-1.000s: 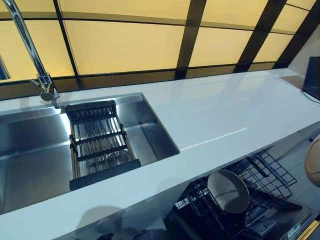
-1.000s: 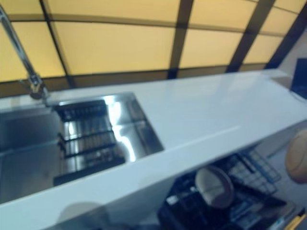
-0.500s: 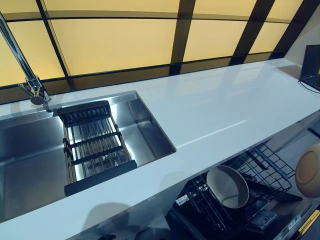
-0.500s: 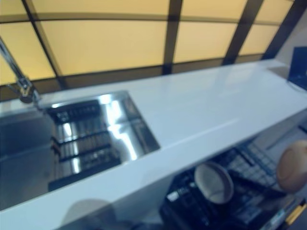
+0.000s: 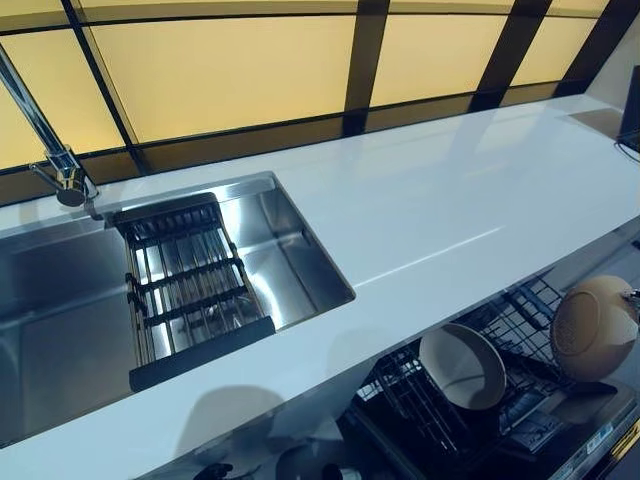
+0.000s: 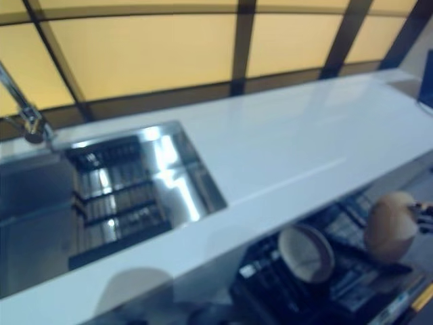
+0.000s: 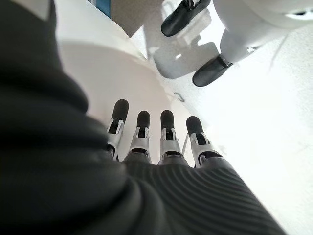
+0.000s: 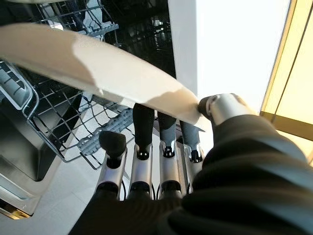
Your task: Take plates into dishwasher
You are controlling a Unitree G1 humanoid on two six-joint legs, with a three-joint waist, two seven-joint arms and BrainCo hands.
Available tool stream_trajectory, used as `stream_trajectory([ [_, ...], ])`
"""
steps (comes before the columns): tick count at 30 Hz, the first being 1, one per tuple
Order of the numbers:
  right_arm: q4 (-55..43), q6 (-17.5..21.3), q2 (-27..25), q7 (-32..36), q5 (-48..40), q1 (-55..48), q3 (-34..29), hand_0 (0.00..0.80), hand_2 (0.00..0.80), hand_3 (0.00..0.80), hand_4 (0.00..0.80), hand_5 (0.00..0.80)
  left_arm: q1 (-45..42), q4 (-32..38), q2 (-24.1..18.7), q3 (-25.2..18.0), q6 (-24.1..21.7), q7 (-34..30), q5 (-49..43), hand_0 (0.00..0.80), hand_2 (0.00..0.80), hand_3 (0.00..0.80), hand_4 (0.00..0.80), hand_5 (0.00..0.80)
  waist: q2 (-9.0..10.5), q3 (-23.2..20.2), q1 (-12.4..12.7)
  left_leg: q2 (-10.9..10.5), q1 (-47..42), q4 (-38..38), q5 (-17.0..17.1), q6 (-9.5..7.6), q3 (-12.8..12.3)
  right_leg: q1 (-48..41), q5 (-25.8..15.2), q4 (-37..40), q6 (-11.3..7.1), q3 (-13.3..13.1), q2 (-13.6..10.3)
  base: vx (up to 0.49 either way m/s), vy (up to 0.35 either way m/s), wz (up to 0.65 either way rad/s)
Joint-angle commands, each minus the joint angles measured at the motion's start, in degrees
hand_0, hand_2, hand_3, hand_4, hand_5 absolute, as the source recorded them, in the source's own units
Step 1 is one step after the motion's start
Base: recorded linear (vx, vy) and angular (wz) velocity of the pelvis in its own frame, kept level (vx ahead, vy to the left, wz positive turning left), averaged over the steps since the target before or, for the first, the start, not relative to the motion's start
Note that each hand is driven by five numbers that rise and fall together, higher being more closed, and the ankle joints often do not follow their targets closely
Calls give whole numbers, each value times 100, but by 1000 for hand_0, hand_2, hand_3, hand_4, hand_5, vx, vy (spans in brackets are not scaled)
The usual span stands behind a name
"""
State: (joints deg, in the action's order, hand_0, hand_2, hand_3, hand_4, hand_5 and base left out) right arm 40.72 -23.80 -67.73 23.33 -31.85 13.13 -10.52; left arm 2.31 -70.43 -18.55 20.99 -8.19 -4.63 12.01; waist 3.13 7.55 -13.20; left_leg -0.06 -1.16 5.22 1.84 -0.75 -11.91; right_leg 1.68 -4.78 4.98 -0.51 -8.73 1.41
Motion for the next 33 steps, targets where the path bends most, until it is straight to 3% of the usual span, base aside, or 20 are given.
stream_trajectory([
  [1,-202,406,89,-120,210,161,-21,800,800,800,800,800,306,62,-180,-149,-181,-24,-48,0,0,0,0,0,70,12,140,-37,-122,-22,-450,-183,376,151,244,-476,-129,243,82,-40,-44,2],
  [16,-248,464,69,-213,912,931,770,800,800,800,800,800,562,234,-264,-113,-217,-15,77,0,0,0,0,0,-243,446,154,-73,107,-22,-331,-91,481,357,237,-480,-93,370,16,-64,-53,5],
  [33,-375,553,-143,-257,2168,1448,1408,800,800,800,800,800,868,325,-208,-19,-223,21,200,0,0,0,0,0,-600,756,23,-81,240,-22,-254,8,361,530,253,-481,-79,356,-26,-59,-27,1],
])
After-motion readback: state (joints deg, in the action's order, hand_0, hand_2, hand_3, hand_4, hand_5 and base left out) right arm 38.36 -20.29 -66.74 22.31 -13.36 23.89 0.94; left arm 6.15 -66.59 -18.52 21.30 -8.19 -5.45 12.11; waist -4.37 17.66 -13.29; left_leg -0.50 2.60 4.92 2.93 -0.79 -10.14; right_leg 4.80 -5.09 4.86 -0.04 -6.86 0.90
